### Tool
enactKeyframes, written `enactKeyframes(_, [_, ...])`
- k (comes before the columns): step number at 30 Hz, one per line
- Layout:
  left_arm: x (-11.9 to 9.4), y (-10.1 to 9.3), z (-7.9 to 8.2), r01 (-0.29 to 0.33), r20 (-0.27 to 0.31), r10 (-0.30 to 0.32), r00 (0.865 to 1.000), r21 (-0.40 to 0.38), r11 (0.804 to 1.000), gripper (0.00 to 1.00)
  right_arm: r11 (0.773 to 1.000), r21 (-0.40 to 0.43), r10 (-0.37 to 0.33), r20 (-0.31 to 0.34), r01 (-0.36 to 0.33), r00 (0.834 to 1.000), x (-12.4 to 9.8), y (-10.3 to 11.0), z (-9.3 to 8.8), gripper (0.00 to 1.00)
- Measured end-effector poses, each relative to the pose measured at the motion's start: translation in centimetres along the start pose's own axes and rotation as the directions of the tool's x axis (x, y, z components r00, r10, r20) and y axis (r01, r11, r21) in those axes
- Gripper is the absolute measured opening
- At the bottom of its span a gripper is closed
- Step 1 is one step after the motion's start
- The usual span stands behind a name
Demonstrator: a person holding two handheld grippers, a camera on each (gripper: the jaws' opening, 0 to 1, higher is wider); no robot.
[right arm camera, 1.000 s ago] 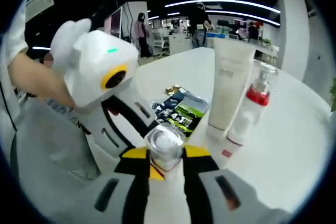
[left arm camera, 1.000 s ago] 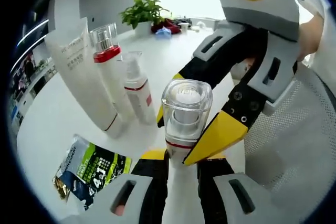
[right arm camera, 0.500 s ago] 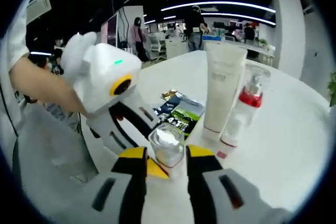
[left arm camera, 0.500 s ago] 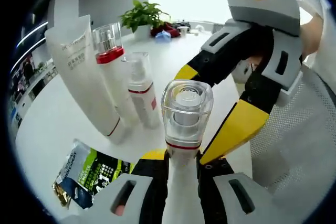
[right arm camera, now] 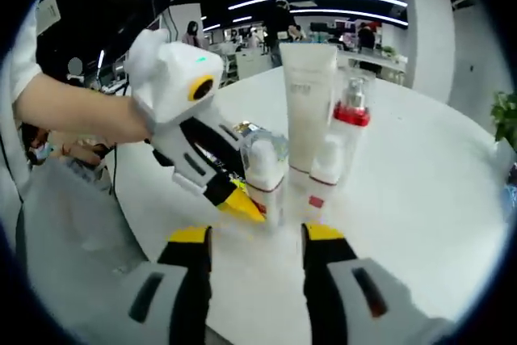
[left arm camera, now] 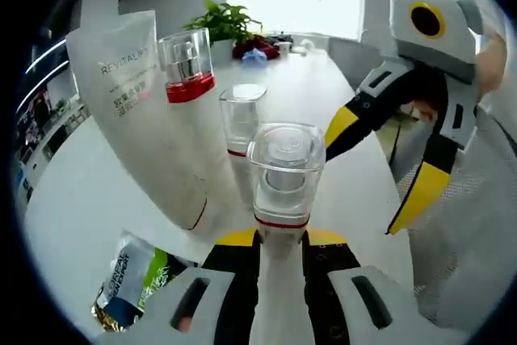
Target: Arrange the skincare products in the storage area until every visible bottle or jar stands upright without overlapping.
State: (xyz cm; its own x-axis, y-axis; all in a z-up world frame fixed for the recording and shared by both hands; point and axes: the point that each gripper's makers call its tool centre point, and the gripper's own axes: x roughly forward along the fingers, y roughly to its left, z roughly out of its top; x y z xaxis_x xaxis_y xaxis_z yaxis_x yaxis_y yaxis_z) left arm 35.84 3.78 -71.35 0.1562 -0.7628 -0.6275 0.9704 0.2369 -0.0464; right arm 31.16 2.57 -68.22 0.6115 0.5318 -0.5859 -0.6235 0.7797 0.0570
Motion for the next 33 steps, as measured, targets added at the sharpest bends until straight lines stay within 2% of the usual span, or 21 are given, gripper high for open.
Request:
enactKeyframes(6, [0.5,1.3,0.5,0.000,0.007,0.000,1.000,-0.005,1.000,0.17,1.000,0.021,-0.019,-0.009,0.019,1.000,-0.2,-0.6,-0.5,0.55])
enactKeyframes(13, [1.0,2.0,1.1,0.001,0.013,-0.001,1.000,-0.004,1.000,0.17,0.999,0.031,-0.022,-0.024,0.022,0.999,-0.3,-0.7,-1.1,0.56])
enactKeyframes(33, [1.2,2.0,1.5,-0.005,0.009,0.005,1.000,-0.022,1.000,0.18,0.999,0.041,-0.019,-0.032,0.020,0.999,-0.3,-0.7,-1.3,0.61])
